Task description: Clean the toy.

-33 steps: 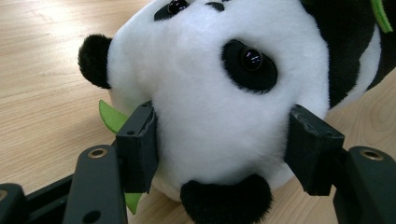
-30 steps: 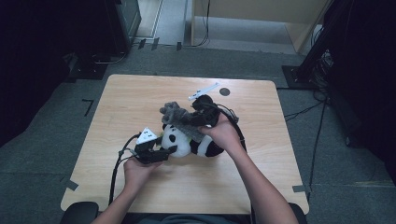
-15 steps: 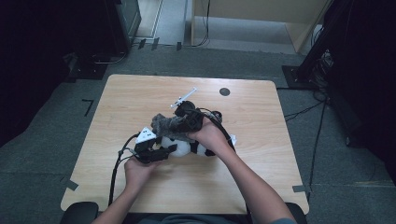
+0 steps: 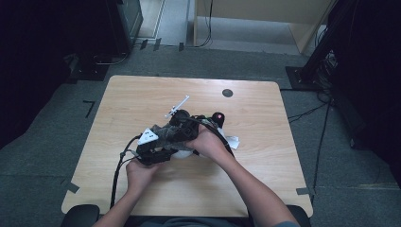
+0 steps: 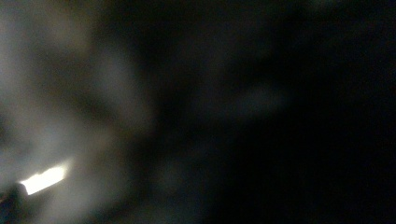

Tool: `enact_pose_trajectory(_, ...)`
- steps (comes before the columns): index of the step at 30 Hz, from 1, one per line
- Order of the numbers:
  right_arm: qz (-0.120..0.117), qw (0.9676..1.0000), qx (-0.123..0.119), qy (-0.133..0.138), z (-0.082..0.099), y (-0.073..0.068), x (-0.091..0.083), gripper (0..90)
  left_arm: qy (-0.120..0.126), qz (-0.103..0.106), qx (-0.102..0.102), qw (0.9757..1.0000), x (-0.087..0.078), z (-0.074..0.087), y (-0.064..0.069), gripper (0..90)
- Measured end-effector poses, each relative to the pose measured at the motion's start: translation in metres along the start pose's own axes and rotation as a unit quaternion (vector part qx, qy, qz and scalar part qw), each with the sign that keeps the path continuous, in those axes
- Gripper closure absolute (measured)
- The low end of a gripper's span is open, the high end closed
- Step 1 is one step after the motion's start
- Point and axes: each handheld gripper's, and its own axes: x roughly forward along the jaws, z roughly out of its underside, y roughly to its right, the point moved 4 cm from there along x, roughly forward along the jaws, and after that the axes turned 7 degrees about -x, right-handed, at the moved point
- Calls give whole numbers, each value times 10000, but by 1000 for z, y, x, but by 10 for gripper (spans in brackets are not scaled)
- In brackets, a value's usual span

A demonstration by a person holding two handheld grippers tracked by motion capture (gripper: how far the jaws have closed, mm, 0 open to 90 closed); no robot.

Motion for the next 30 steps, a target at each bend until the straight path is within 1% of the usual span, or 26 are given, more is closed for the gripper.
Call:
enact_pose_trajectory(1,0,10000,0,0,0,0,0,795,0,0,0,10000,0,0,0,409)
enact_pose_trajectory(2,17,10000,-49,-14,1,1,0,797,-13,-26,15,10000,0,0,1,409)
enact_pose_trajectory(3,92,9999,-107,-10,1,4,-1,799,-25,-31,3,10000,1,-1,1,427)
enact_pose_trajectory(5,230,9996,-154,-2,1,6,-4,800,-18,-15,-10,10000,1,-1,1,435)
enact_pose_trajectory(6,266,9996,-131,23,2,8,-5,800,-7,-13,-12,10000,1,-1,1,434)
enact_pose_trajectory(9,224,9997,-31,124,2,14,-7,800,17,1,-43,10000,1,-2,0,433)
enact_pose_trajectory(12,239,9996,-36,157,2,17,-9,799,15,-1,-39,10000,1,-2,0,435)
enact_pose_trajectory(14,338,9992,26,216,2,20,-12,798,-6,2,-24,10000,1,-2,0,437)
enact_pose_trajectory(15,338,9992,26,216,2,20,-12,798,-6,2,-24,10000,1,-2,0,437)
enact_pose_trajectory(16,464,9985,90,293,3,26,-18,798,-17,-2,2,10000,1,-2,0,436)
enact_pose_trajectory(17,525,9980,152,307,5,30,-21,798,-17,-2,2,10000,1,-2,0,436)
enact_pose_trajectory(18,525,9980,152,307,5,30,-21,798,-23,-3,27,10000,1,-2,0,436)
enact_pose_trajectory(19,491,9976,356,332,8,38,-25,800,-26,-15,41,10000,1,-2,1,435)
enact_pose_trajectory(20,475,9974,419,345,10,42,-26,799,-26,-15,41,10000,1,-2,1,435)
enact_pose_trajectory(22,573,9964,510,364,14,50,-29,798,-38,-6,20,10000,1,-2,0,434)
enact_pose_trajectory(23,573,9964,510,364,14,50,-29,798,-28,-2,9,10000,1,-2,1,433)
enact_pose_trajectory(24,602,9957,611,356,19,56,-30,798,-27,-3,20,10000,1,-2,1,432)
enact_pose_trajectory(26,593,9948,756,333,24,63,-31,799,-32,-11,42,10000,1,-1,1,431)
enact_pose_trajectory(28,644,9939,827,351,32,69,-33,798,-30,-4,33,10000,1,-1,2,431)
enact_pose_trajectory(30,620,9933,872,434,37,73,-33,798,-27,5,38,10000,1,-1,2,431)
